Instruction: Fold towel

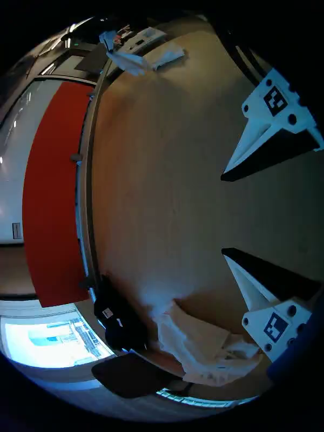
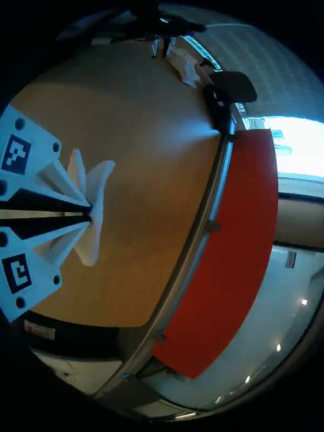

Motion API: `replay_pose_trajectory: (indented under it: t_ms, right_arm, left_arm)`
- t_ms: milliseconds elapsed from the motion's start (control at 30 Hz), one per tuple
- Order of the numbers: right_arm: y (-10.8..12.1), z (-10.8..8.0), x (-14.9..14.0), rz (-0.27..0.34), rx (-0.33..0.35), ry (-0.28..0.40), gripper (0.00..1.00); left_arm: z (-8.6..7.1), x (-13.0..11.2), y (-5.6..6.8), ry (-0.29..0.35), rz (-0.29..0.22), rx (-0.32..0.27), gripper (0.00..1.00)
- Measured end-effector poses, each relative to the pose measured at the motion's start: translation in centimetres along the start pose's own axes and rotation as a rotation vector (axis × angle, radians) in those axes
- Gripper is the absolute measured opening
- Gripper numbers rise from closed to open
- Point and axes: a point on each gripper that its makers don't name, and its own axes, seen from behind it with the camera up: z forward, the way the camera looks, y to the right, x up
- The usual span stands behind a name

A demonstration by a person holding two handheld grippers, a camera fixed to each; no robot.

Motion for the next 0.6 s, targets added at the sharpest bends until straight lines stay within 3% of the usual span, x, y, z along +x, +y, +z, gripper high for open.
replay_pose_trajectory:
  t_ms: [300,600]
  right_arm:
    - [0.3,-1.8,-2.9,0.035,-0.028,-0.023,0.05]
    - [0.7,-3.7,-8.1,0.104,-0.073,-0.074,0.05]
  left_arm:
    - [-0.2,0.2,0.2,0.004,0.006,-0.007,0.91]
    - [-0.3,0.0,0.4,0.003,0.015,-0.016,0.91]
